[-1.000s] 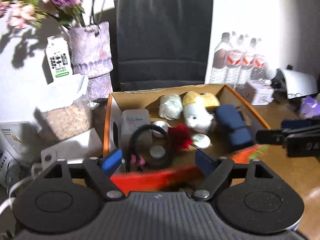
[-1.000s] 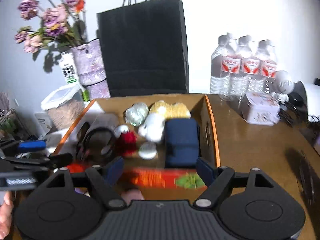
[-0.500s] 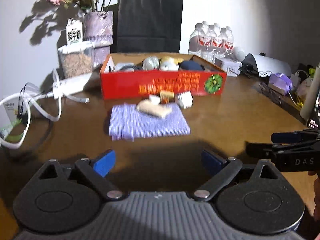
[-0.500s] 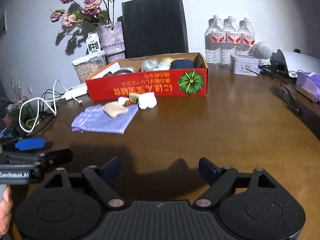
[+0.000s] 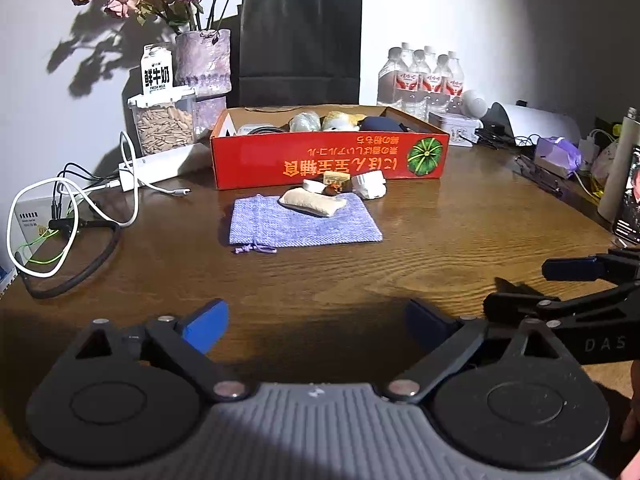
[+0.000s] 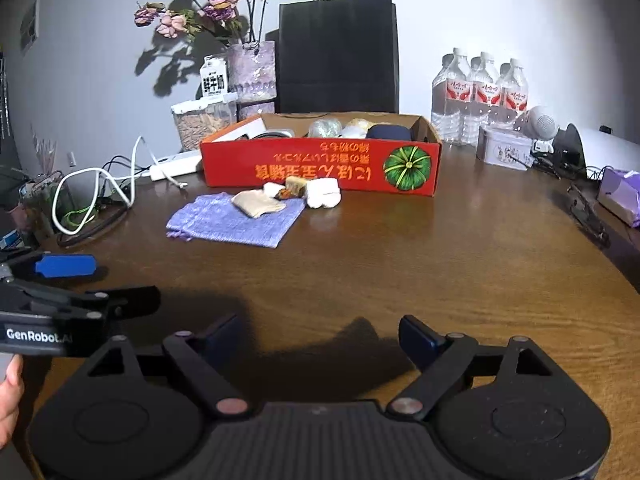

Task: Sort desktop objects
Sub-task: 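Move both open grippers back toward the purple cloth bag, then grasp a small white item with the left gripper while the right grasps the white ridged cap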

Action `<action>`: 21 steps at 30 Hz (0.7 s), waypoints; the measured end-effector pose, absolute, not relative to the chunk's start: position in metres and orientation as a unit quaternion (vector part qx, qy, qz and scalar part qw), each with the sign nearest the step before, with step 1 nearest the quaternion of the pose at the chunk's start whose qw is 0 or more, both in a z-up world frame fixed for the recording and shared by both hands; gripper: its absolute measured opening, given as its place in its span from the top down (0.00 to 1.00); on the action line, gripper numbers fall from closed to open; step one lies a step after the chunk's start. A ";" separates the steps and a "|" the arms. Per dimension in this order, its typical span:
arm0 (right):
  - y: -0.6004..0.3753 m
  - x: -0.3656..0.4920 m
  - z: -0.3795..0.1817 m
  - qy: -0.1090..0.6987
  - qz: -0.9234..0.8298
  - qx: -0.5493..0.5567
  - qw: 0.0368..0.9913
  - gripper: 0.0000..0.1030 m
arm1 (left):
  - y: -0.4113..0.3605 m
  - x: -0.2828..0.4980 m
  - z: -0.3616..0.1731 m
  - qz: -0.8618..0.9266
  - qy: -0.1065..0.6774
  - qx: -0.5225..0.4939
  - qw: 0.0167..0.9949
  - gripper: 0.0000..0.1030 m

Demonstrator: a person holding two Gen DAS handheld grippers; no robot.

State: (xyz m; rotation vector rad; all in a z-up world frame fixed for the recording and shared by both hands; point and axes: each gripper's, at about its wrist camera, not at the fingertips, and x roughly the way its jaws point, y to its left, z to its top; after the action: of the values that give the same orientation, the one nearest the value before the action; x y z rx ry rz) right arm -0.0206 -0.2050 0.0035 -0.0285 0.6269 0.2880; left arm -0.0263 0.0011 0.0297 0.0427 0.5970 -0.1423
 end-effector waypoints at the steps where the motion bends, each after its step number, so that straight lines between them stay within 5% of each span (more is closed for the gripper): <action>1: -0.204 -0.017 0.004 0.305 0.140 -0.019 0.942 0.17 | 0.002 -0.023 0.029 -0.071 0.294 0.022 0.953 0.05; 14: -0.211 0.075 0.022 0.298 0.141 -0.020 0.944 0.21 | 0.004 0.059 0.048 -0.088 0.272 0.032 0.958 0.06; 21: -0.203 0.128 0.014 0.299 0.180 -0.009 0.937 0.28 | -0.004 0.105 0.045 -0.118 0.285 0.035 0.950 0.17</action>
State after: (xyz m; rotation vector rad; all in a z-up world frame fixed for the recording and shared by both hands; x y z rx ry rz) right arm 0.1283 -0.2027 0.0140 -0.0177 0.6117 0.3686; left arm 0.1048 -0.0038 0.0451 0.0706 0.5805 -0.2394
